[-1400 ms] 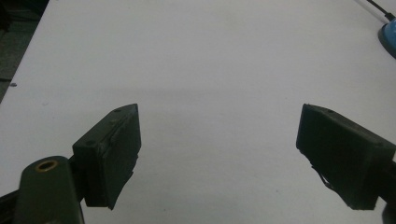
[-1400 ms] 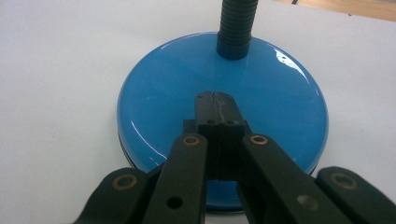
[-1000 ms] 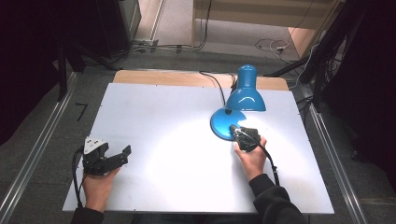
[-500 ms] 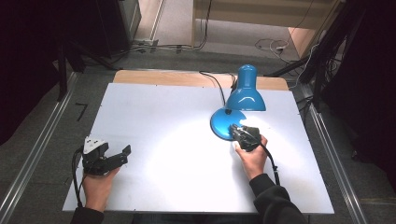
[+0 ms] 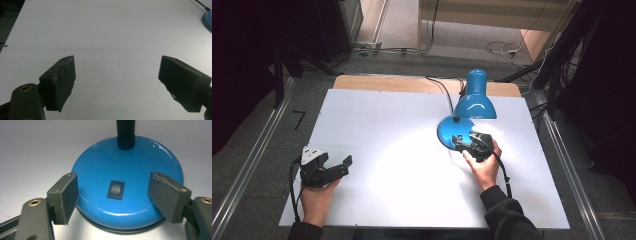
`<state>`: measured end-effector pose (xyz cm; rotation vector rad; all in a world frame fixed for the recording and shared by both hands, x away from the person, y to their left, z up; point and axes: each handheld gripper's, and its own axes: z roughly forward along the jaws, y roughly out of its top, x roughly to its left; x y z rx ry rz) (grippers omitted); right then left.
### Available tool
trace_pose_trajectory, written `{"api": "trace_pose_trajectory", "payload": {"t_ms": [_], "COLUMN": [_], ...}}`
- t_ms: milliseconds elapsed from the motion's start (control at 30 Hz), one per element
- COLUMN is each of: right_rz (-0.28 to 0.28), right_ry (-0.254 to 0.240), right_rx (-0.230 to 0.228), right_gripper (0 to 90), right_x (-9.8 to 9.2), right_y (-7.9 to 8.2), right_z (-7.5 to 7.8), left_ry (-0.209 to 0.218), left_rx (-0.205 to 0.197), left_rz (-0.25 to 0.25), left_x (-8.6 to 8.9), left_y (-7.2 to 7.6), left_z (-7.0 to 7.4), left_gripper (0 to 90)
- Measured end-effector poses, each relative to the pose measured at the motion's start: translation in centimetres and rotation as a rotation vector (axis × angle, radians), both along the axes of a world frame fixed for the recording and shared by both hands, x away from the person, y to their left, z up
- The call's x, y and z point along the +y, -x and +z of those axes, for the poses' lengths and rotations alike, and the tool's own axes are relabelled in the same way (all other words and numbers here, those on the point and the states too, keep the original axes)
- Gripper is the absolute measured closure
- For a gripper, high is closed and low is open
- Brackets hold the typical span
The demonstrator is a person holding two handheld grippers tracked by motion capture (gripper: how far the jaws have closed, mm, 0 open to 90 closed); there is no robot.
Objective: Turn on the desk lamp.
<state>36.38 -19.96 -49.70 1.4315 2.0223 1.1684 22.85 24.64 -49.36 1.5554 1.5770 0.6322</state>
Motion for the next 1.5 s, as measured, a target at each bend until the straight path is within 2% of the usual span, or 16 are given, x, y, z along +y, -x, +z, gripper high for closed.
{"api": "trace_pose_trajectory", "payload": {"t_ms": [300,767,1000,1200,1500], "right_rz": [0.003,0.027,0.023,0.021,-0.007], "right_ry": [0.036,0.029,0.031,0.04,0.039], "right_rx": [-0.023,-0.037,-0.039,-0.024,-0.021], "right_gripper": [17.8,17.7,17.2,17.0,16.6], "right_x": [0.0,-1.0,-2.2,-3.5,-6.5], "right_y": [0.2,1.6,2.6,3.4,5.2], "right_z": [0.1,1.5,1.7,1.4,1.5], "left_ry": [-0.001,0.0,0.001,0.0,-0.001], "left_rx": [-0.001,0.0,0.001,0.002,0.003], "left_rz": [0.0,0.001,0.002,0.002,0.006], "left_x": [0.0,0.1,0.1,0.1,0.1], "left_y": [0.0,0.1,0.1,0.1,0.2], "left_z": [0.0,0.1,0.0,0.0,0.0], "left_gripper": [14.7,14.7,14.7,14.7,14.7]}}
